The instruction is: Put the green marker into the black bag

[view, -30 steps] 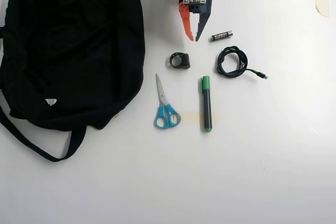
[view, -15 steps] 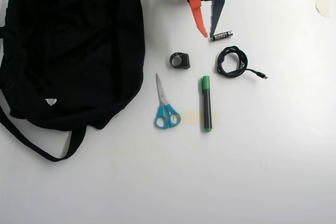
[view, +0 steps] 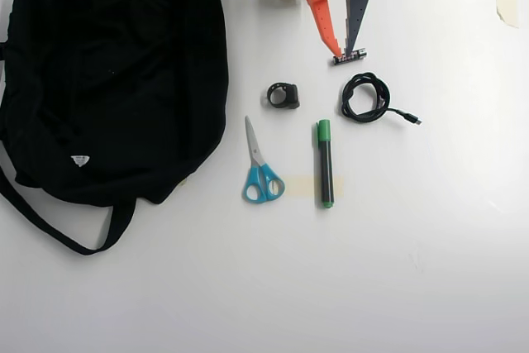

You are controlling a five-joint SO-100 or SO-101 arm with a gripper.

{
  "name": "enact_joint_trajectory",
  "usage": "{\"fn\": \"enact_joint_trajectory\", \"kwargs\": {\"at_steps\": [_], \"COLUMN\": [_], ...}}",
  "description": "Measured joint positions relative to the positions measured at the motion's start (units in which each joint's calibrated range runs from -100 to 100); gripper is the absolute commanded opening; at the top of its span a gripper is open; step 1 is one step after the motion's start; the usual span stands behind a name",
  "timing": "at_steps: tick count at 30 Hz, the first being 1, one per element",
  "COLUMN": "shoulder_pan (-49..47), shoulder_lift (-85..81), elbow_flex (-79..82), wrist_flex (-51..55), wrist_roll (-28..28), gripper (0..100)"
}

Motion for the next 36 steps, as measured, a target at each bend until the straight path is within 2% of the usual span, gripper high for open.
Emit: {"fn": "enact_joint_trajectory", "kwargs": {"at_steps": [12, 26, 32, 36], "shoulder_pan": [2.28, 5.73, 5.88, 5.66], "shoulder_lift": [23.41, 51.89, 56.7, 56.87], "elbow_flex": [-21.31, -55.11, -57.08, -52.59], "wrist_flex": [-5.67, -8.59, -16.4, -25.16], "wrist_roll": [0.1, 0.1, 0.1, 0.1], "gripper": [2, 2, 2, 2]}}
